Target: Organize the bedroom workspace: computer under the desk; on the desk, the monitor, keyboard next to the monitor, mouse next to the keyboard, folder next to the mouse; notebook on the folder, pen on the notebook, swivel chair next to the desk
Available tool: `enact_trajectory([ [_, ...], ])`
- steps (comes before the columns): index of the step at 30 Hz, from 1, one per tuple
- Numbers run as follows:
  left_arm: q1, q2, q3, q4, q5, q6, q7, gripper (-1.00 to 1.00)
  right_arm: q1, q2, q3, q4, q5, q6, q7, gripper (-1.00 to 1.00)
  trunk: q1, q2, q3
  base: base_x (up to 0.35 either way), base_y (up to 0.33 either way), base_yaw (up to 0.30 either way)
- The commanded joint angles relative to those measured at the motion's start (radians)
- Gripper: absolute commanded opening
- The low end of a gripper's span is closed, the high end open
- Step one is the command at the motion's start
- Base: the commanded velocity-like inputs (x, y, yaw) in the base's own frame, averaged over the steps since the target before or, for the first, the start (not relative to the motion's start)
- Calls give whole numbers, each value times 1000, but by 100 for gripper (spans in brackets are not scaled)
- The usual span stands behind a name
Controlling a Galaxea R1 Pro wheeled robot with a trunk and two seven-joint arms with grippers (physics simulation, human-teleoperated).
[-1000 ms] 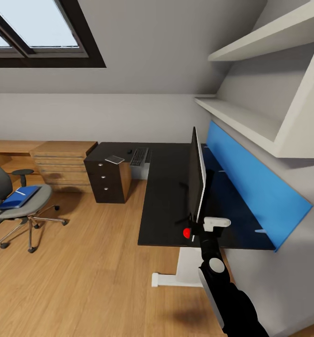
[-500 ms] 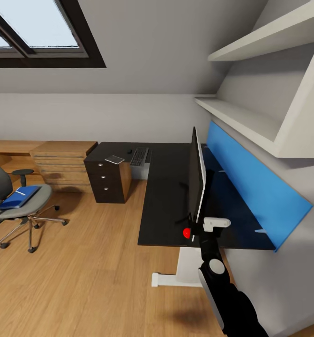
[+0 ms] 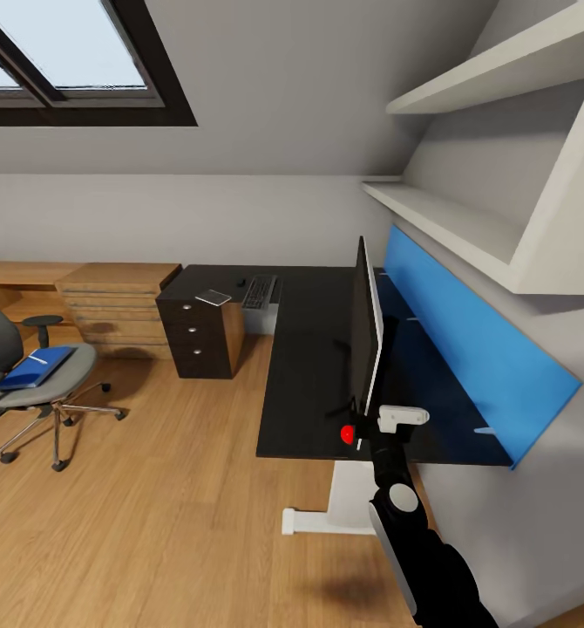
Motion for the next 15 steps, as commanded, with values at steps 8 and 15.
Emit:
enact_trajectory([
  [8,-1,1,9,0,-7,-2,-1,100,-1,0,2,0,9,2,-8,100,0,-2,-2,0,0,0],
  [15,-1,1,9,0,-7,-2,-1,100,-1,0,2,1,9,3,-10,100,0,-2,-2,0,0,0],
])
